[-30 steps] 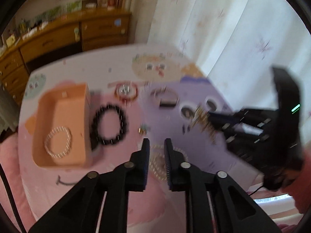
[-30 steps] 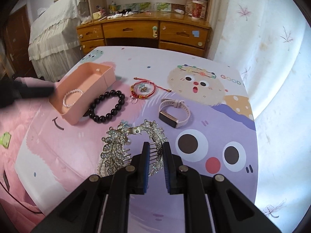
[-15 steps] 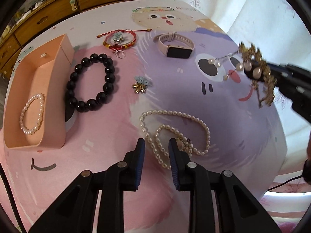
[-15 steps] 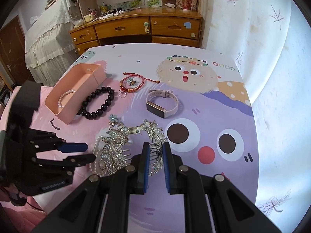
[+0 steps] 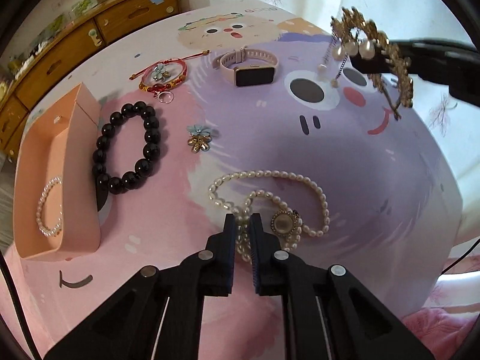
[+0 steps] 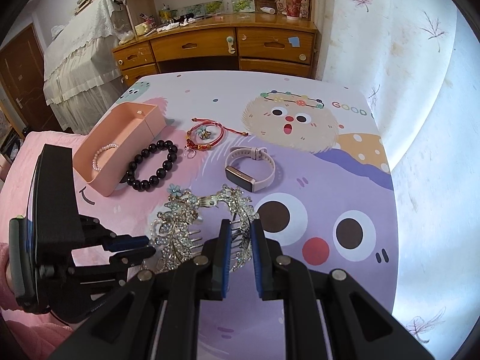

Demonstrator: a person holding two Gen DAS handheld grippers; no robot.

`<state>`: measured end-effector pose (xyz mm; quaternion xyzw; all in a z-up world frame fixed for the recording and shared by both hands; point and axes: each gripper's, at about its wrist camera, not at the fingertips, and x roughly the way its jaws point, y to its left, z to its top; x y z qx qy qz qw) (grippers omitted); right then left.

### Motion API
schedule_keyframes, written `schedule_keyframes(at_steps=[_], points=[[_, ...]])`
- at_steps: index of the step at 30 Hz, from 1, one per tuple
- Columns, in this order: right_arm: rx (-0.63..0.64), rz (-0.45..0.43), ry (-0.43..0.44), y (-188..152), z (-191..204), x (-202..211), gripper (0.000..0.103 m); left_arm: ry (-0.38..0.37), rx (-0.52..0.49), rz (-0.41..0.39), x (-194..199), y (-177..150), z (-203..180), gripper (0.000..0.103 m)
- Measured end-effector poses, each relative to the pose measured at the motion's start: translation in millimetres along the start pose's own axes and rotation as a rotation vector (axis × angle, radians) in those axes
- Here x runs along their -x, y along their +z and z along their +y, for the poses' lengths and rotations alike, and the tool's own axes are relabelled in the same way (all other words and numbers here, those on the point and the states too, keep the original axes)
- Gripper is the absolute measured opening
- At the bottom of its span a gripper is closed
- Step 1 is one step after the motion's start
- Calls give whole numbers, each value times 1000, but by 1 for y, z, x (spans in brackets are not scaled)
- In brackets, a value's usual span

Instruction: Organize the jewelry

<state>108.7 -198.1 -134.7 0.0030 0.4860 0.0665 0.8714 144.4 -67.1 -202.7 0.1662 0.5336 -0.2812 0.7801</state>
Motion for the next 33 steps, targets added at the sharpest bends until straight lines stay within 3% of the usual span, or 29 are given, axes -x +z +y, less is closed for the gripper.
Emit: schedule_keyframes(at_steps=[7,12,14,16,17,19,21,26,29,31,33], points=[[-4,-3,3,11,5,0,13,-78,49,-130,51,6,15,0],[2,-19,-1,17,13,1,13,-97,50,-87,46,5,20,2],[-2,-21,0,19,17,1,13,-73,39,-45,36,4,17,15],[-5,-22,3,19,19,2,13,-47,14,-20,29,-3,11,41],[-7,-24,5,19,20,2,13,-50,-3,-16,26,-7,8,47],[-10,-24,8,17,19,3,13,-44,-31,-7,24,-13,2,69],[-13,-16,1,16,19,3,13,-54,-53,4,19,-17,-3,76],[-36,3,-14,8,10,1,13,-2,-135,13,4,-25,-14,74],[-40,7,-19,6,5,1,13,-28,-150,-36,3,-28,-15,55],[-44,11,-20,5,1,1,13,-43,-171,-60,5,-29,-18,27],[-48,11,-19,4,-2,2,13,-50,-175,-66,5,-29,-19,15]])
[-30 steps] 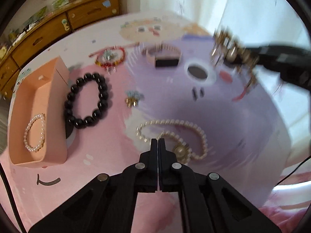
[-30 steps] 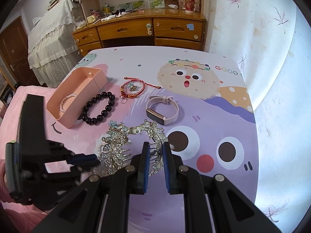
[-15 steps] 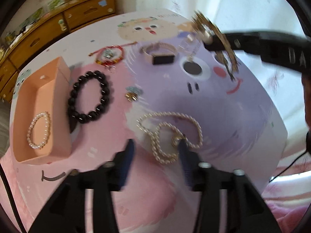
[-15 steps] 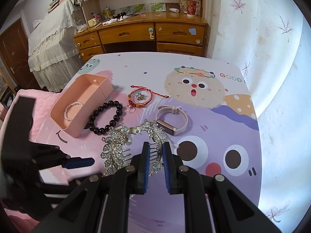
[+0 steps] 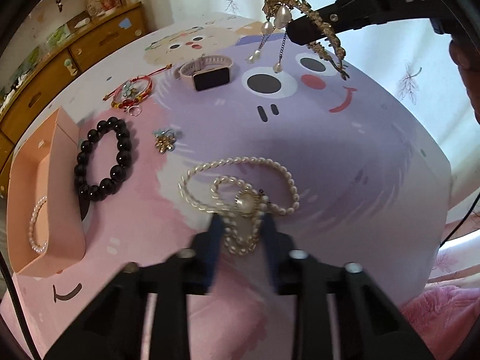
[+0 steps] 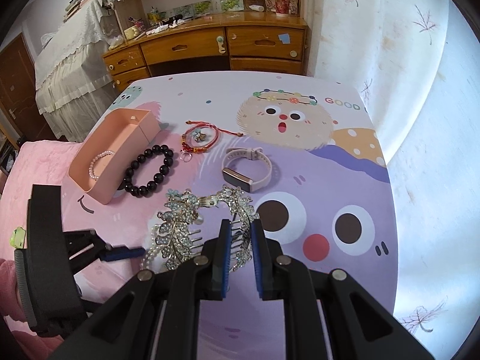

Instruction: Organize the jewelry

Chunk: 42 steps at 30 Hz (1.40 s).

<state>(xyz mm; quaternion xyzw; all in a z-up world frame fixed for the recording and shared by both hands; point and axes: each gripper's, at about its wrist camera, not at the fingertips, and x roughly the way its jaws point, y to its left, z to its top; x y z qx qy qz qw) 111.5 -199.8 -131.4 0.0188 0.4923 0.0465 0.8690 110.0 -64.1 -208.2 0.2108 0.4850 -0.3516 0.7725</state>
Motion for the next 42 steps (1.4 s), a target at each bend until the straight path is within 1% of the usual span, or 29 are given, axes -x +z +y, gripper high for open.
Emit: schedule_keyframes(at_steps=[2,3,4,5,6,11,13,16,19,29,32,37,40,42], points=[[-6,2,2,0,-2,-1,13,-8,26,0,0,1,4,12],[-10,3,1,-1,-3,-1,13,-19,58,4,1,2,7,12],[-12,2,2,-1,-4,-1,13,-30,89,-1,2,3,9,2],[-15,0,5,-2,-5,-1,13,-45,109,-19,6,5,10,2],[-17,-2,9,-2,-5,-1,13,-51,118,-21,6,7,11,2],[-20,-2,20,-3,-5,-2,13,-45,118,-19,9,7,9,2],[-20,-6,22,-3,-5,-1,13,-46,122,-26,17,9,9,2],[-22,-16,25,1,-4,4,13,-45,131,-49,38,20,14,2],[-21,-39,31,8,-4,12,13,-40,138,-77,70,31,17,2],[13,-150,46,46,12,42,13,-22,152,-266,186,80,51,2],[27,-177,63,58,22,49,13,16,146,-310,216,91,63,2],[62,-217,102,77,44,56,13,63,130,-359,253,101,80,3],[74,-244,130,90,58,59,13,89,125,-393,266,102,91,3],[81,-266,157,98,68,59,13,107,135,-400,269,101,102,3]])
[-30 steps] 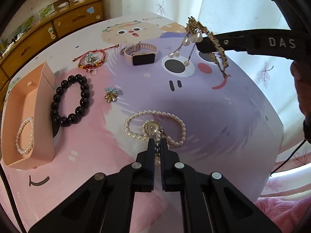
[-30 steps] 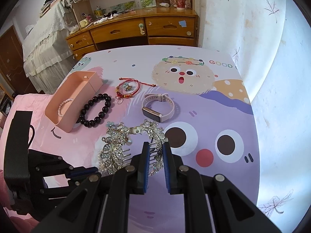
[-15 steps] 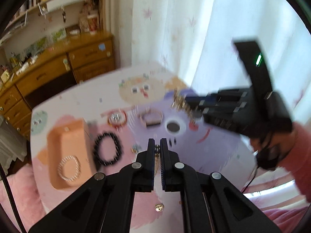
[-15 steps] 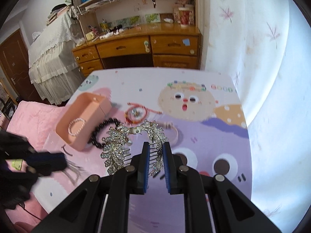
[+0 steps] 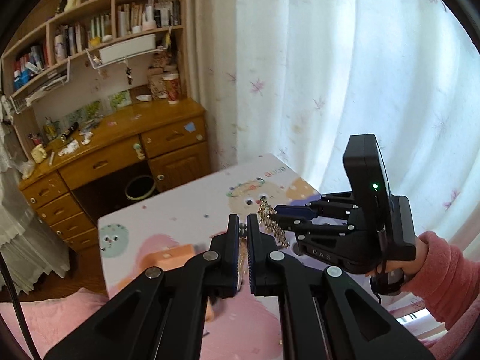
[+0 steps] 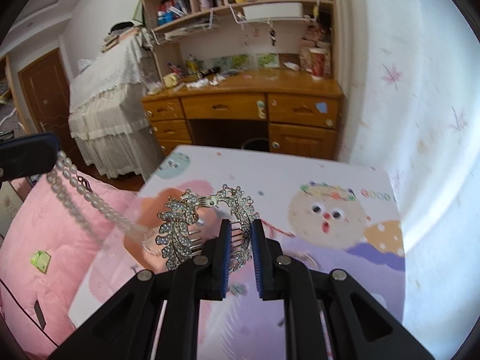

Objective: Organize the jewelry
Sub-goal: 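Carry the pearl necklace with the left gripper while the right gripper carries the tiara over the pink box, then open the left gripper to drop the necklace while the right gripper releases the tiara into the box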

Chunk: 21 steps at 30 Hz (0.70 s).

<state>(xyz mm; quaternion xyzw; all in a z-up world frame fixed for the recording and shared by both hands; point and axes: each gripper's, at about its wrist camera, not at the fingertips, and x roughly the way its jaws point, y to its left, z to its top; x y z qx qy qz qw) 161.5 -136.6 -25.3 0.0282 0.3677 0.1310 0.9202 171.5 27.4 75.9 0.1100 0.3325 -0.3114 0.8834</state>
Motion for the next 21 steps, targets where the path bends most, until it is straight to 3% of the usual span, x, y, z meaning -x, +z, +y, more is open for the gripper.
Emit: schedule_keyframes(at_steps=[9,15,17,19,20,21], points=[[1,-20,128,7,46,-49,13,61,101,-4,-25,-35,63,3],[-40,17,179,-17,72,-102,14,107,206,-8,-68,-79,103,6],[-74,50,192,-26,77,-122,15,151,277,59,-86,-92,120,23],[-85,102,185,-31,79,-136,34,157,330,110,-95,-102,134,54],[-91,106,178,-34,79,-138,46,154,349,120,-97,-106,138,62],[-96,91,181,-36,79,-136,52,146,370,123,-98,-111,143,70]])
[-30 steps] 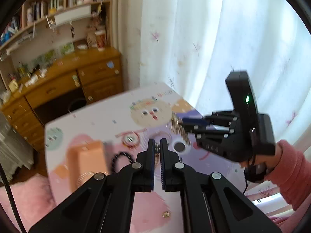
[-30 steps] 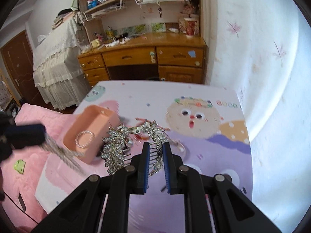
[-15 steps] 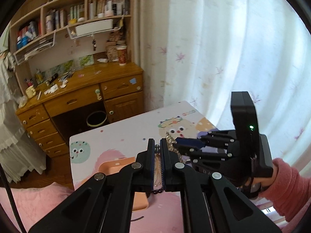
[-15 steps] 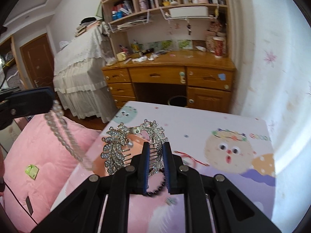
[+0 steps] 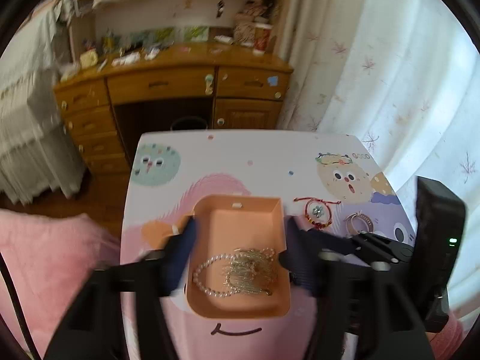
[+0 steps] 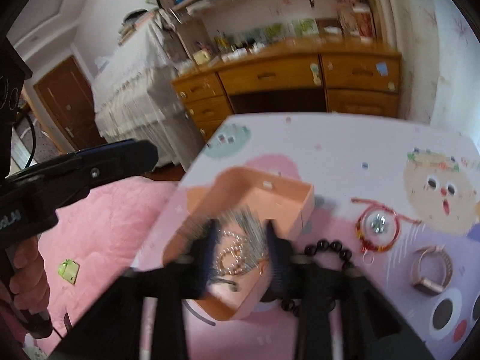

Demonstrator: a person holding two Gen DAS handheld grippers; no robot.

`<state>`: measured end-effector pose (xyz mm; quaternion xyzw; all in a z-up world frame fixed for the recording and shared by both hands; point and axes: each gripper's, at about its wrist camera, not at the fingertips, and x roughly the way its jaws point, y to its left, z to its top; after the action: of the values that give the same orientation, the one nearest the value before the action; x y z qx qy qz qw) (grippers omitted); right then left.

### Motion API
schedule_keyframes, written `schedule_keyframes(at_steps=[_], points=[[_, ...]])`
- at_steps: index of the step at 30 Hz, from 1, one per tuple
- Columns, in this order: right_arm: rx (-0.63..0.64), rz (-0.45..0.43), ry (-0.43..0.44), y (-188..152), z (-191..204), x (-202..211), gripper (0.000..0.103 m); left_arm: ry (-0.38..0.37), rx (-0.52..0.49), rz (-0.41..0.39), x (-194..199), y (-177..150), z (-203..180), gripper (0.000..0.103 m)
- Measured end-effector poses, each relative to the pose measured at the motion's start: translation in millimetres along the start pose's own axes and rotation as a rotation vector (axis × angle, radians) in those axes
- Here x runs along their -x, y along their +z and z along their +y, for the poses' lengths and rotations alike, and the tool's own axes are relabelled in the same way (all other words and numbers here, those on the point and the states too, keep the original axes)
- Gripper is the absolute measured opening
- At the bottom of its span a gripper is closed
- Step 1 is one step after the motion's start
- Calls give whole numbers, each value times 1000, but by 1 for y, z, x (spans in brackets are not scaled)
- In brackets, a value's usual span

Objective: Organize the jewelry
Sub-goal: 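Open the left gripper to drop the necklace while the right gripper releases the tiara into the box, then close the left gripper on the gold coin while the right gripper grasps the white-band watch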

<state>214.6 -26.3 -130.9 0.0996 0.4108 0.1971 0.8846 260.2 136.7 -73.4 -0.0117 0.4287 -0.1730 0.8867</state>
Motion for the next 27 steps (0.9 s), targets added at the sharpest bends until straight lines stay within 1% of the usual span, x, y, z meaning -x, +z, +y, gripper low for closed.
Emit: schedule_keyframes(at_steps=[1,2,3,4,5,8,12,15,18,20,22,24,27], points=[[-4,-17,7,-2,-1,3,53,-3,19,5,-1,-2,4,75],[-11,-31,11,-4,-2,6,57,-4,30,12,-1,-4,7,77],[-21,-38,8,-6,-4,10,62,-4,40,26,-2,-7,10,82],[-26,-40,4,-7,-6,11,64,-2,44,37,-2,-8,11,85],[-37,-41,-7,-10,-9,15,65,1,46,52,-4,-11,12,85],[-70,-36,-22,-18,-22,24,66,-9,43,92,-11,-16,8,86],[-115,-30,-51,-30,-39,37,66,-7,53,117,-13,-32,-4,86],[-129,-4,-91,-41,-51,45,69,28,90,141,-16,-47,-11,86],[-145,31,-136,-56,-63,57,70,56,131,201,-22,-66,-19,86],[-149,56,-157,-66,-71,65,71,83,168,248,-27,-81,-24,86],[-137,76,-180,-73,-77,70,73,90,195,292,-30,-97,-31,86],[-102,108,-211,-81,-82,77,74,77,237,338,-31,-115,-40,86],[-27,155,-237,-90,-87,84,74,49,349,397,-30,-142,-53,86]])
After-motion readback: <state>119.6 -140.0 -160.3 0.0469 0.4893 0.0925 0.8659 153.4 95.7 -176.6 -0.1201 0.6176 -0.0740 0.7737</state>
